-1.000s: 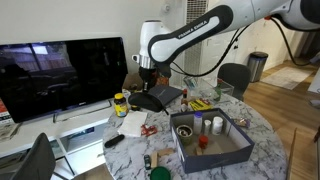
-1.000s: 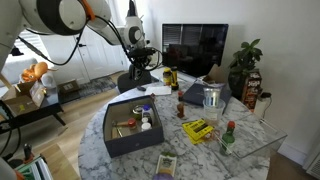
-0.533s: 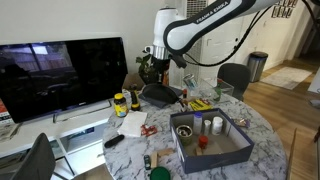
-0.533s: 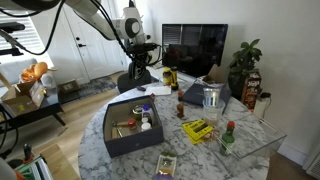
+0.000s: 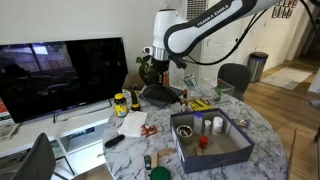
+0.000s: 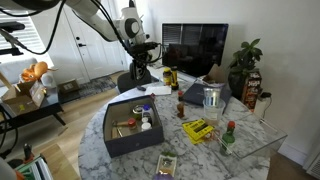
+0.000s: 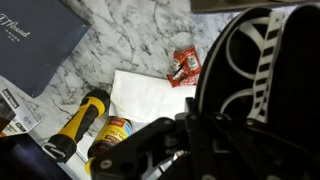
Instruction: Pick up the black glasses case and put it in the blue box
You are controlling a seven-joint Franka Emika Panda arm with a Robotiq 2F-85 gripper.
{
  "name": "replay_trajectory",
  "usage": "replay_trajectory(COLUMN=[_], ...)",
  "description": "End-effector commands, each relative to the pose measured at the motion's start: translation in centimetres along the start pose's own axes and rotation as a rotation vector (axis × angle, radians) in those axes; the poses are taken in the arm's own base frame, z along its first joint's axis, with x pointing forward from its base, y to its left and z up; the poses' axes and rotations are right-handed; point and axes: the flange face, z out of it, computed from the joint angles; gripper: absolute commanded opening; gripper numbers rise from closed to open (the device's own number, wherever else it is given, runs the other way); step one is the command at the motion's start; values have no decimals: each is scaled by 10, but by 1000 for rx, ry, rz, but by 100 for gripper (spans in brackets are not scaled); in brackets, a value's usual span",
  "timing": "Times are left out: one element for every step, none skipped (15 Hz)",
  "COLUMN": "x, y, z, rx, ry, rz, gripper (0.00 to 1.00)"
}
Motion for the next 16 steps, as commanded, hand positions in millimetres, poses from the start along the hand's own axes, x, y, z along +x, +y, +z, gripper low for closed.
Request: replay_trajectory(x=[-60,-74,-91,-107,-124,-138,-153,-166,-179,-148,-159,-166,-170,-171,-168,-171], y=[4,7,10,11,11,7,2,-5,-10,10,4,-1,-4,-6,-10,-16], z=[-7,-7,-5,-7,-5,-5,-5,-5,-2,4,4,4,3,2,-2,-4], rx=[-58,-69,-78,-81,-80,-76,-74,-66,-64,-62,-63,-62,-63,-64,-76,-72], ry=[-24,-29,-36,-43,-46,-53,-57,-54,-47,-60,-60,-62,-62,-62,-72,-73], rz=[-88,-84,-70,-57,-40,-34,-26,-17,-8,-3,-1,0,0,0,-41,-91], gripper=[1,1,1,1,1,1,1,1,1,5,5,5,5,1,1,1])
